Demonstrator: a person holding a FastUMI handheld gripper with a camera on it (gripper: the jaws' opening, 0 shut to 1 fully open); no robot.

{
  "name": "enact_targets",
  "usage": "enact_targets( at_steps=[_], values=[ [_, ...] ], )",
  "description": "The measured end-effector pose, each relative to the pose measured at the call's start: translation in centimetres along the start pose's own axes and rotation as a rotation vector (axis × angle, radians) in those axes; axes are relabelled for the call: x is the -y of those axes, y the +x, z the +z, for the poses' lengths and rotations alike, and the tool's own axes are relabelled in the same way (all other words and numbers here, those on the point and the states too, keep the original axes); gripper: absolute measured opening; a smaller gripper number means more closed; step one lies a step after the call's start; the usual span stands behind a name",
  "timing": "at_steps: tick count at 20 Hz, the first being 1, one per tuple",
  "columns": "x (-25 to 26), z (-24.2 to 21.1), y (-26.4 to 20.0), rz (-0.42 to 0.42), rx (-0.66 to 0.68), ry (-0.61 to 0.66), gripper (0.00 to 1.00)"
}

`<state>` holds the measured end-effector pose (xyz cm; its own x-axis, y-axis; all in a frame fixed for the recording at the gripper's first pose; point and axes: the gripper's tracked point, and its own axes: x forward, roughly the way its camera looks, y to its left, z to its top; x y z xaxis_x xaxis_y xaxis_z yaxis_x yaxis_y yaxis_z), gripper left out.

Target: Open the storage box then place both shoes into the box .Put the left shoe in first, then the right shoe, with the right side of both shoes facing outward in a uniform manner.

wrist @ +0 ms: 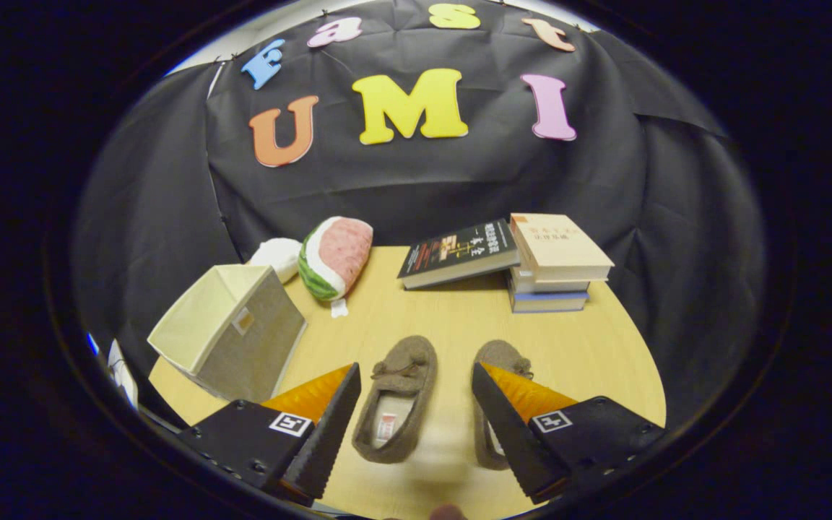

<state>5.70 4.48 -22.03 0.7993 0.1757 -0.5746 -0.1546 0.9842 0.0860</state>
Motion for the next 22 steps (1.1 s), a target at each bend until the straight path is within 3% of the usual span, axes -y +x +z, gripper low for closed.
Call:
enact_targets(
  at_steps=[5, 9, 16, 18, 22],
  values=[
    [0.4, -3.8, 3.2, -0.003, -0.132, 0.054, 0.93],
    [0.4, -5.6, 5.5, -0.005, -0.218, 0.078, 0.81],
    [0.5, -9.5, 8.1, -0.027, -0.358, 0.129, 0.45],
    [0.4, -9.0, 7.9, -0.009, -0.368, 0.143, 0.5],
    [0.1, -10.0, 8.9, -0.012, -0.391, 0.17, 0.13]
  ],
)
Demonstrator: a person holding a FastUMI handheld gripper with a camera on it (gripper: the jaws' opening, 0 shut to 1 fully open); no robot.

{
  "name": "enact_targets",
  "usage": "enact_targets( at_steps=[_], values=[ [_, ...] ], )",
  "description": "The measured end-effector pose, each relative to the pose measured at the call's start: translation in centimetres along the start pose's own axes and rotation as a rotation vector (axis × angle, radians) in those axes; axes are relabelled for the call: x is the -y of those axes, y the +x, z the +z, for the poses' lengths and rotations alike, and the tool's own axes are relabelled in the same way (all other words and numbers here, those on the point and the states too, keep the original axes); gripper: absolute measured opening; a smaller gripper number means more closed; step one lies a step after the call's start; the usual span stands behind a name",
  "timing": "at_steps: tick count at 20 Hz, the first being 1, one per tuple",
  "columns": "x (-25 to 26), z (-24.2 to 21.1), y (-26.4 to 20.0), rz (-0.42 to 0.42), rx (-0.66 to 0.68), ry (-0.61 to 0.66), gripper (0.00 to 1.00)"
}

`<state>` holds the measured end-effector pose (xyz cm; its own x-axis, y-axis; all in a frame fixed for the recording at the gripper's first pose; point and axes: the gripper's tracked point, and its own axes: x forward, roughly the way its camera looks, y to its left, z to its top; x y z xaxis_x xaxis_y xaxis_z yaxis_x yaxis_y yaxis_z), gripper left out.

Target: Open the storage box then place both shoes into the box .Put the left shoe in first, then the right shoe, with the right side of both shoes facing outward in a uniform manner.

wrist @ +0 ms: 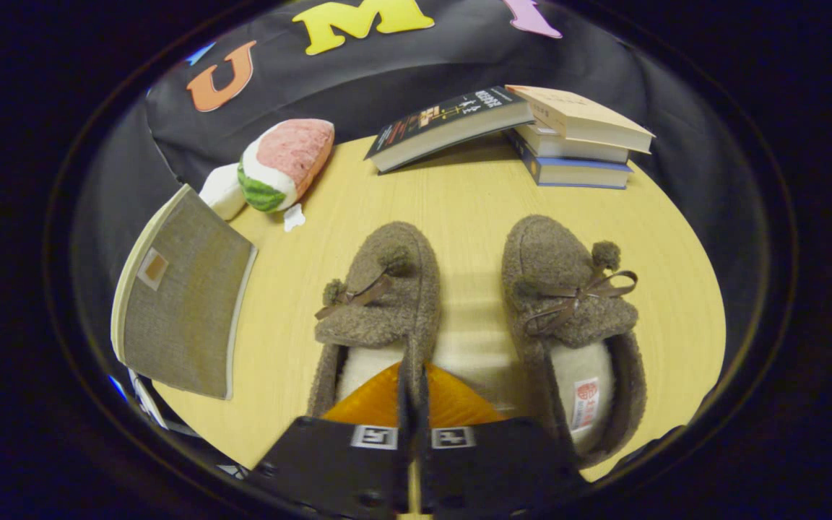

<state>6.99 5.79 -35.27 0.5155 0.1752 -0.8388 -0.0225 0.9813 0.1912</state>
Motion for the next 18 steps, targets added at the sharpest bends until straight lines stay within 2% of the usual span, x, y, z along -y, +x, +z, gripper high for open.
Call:
enact_targets(
  at_steps=[1, 2, 6, 11, 18],
  values=[
    [0.1, 0.1, 0.0, 0.009, -0.007, 0.015, 0.02],
    [0.2, 0.1, -0.2, 0.013, -0.009, 0.04, 0.01],
    [-0.1, 0.6, -1.7, 0.029, -0.014, 0.112, 0.01],
    [-2.5, 2.4, -6.0, 0.048, 0.037, 0.149, 0.0],
    [-12.7, 9.6, -14.6, 0.119, 0.188, 0.122, 0.0]
  ],
)
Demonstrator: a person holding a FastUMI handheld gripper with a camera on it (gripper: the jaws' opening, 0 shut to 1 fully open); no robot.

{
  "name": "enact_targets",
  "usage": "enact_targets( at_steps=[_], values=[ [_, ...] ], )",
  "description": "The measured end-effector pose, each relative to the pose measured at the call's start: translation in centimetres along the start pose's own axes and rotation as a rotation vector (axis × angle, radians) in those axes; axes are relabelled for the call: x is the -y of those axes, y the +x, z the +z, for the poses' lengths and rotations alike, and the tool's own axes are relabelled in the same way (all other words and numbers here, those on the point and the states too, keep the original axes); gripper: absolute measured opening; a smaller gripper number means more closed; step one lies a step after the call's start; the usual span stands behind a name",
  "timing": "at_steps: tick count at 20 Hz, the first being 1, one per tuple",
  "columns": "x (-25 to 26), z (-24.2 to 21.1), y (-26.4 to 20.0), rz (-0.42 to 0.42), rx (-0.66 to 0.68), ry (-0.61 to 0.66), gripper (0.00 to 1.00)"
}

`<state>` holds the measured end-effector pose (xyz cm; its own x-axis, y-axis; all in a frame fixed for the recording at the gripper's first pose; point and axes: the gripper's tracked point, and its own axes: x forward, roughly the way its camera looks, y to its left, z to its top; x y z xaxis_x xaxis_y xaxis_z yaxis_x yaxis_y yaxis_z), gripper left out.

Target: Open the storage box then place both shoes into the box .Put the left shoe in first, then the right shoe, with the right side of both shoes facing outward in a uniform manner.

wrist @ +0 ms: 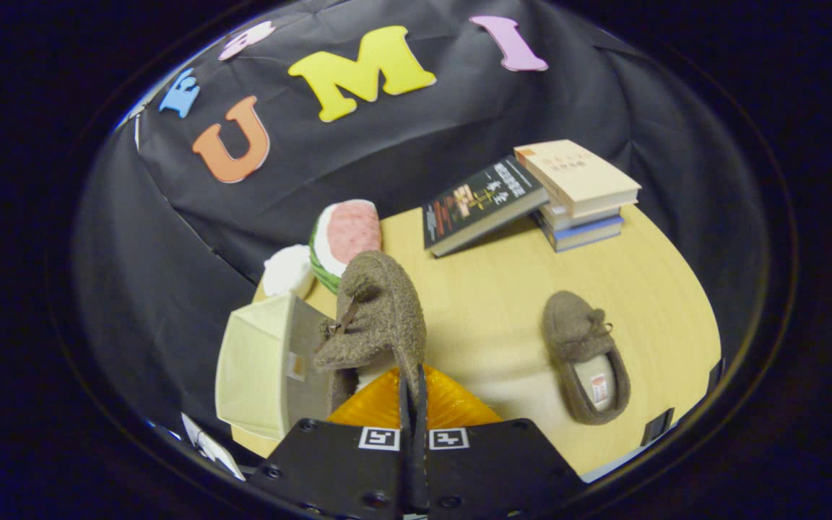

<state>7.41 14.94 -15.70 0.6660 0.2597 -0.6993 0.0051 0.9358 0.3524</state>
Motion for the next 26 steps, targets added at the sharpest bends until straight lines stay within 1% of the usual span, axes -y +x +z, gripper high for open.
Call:
enact_targets(
  at_steps=[3, 5, 8, 10, 13, 18, 23, 26],
  values=[
    [-6.7, 1.9, -1.1, 0.051, 0.041, -0.006, 0.0],
    [-11.1, 2.0, -0.8, 0.078, 0.053, -0.017, 0.0],
    [-16.7, -0.4, 1.3, 0.105, 0.016, -0.005, 0.0],
    [-19.2, -2.6, 3.4, 0.107, -0.022, 0.007, 0.0],
    [-21.2, -6.2, 7.0, 0.07, -0.079, 0.021, 0.0],
    [-22.5, -11.2, 10.8, -0.02, -0.161, 0.005, 0.0],
    [-22.1, -14.4, 14.8, -0.111, -0.266, 0.052, 0.0],
    [-22.2, -15.5, 16.7, -0.143, -0.324, 0.056, 0.0]
  ],
)
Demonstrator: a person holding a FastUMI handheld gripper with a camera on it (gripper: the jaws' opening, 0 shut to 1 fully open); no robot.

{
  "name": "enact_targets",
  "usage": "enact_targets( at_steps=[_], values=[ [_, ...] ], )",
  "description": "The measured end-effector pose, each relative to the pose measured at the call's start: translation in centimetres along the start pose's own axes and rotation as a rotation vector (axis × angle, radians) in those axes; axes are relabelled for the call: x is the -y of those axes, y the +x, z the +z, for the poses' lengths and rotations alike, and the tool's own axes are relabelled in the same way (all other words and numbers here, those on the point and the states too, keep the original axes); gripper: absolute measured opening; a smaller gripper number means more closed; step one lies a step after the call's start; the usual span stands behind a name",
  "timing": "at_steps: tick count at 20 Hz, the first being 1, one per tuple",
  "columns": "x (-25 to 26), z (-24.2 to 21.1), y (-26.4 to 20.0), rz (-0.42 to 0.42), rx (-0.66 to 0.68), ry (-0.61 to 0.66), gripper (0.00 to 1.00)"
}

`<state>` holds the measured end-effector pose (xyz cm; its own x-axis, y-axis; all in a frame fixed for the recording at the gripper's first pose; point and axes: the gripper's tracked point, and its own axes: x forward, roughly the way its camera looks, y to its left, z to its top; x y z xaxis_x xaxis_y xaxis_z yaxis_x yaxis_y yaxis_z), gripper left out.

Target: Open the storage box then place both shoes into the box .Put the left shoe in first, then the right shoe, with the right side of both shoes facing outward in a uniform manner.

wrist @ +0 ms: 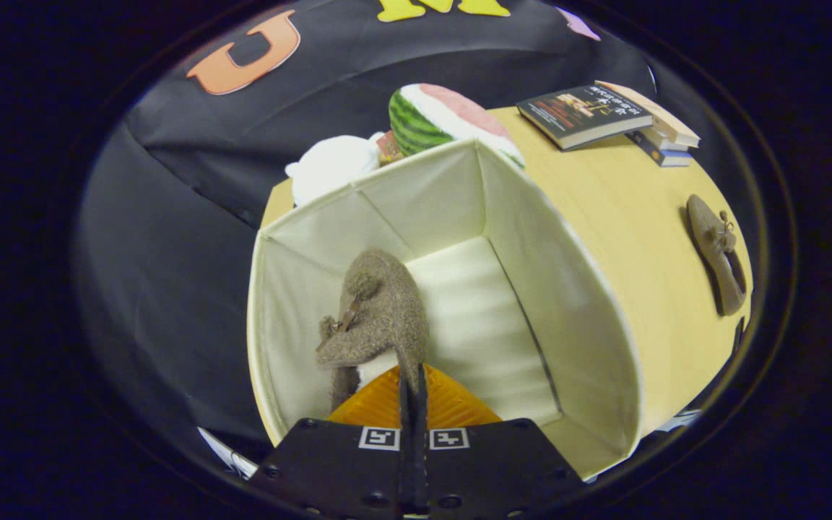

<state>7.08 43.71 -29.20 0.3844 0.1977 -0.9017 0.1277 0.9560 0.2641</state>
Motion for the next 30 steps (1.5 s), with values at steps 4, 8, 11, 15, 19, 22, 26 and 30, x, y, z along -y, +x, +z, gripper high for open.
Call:
enact_targets(
  at_steps=[4, 8, 11, 15, 19, 22, 26, 30],
  values=[
    [-0.1, -0.9, 2.1, -0.025, -0.069, -0.011, 0.0],
    [-0.8, -1.4, 2.4, 0.013, -0.108, -0.024, 0.18],
    [-1.2, -1.6, 1.3, 0.043, -0.105, -0.051, 0.38],
    [-1.7, -0.6, -1.8, 0.105, -0.042, -0.085, 0.8],
    [-1.0, 1.6, -7.1, 0.136, 0.075, -0.145, 0.96],
    [0.9, 3.5, -12.0, 0.154, 0.17, -0.164, 0.96],
    [5.7, 6.5, -18.3, 0.17, 0.311, -0.18, 0.96],
    [12.1, 9.1, -23.9, 0.18, 0.454, -0.215, 0.96]
  ],
)
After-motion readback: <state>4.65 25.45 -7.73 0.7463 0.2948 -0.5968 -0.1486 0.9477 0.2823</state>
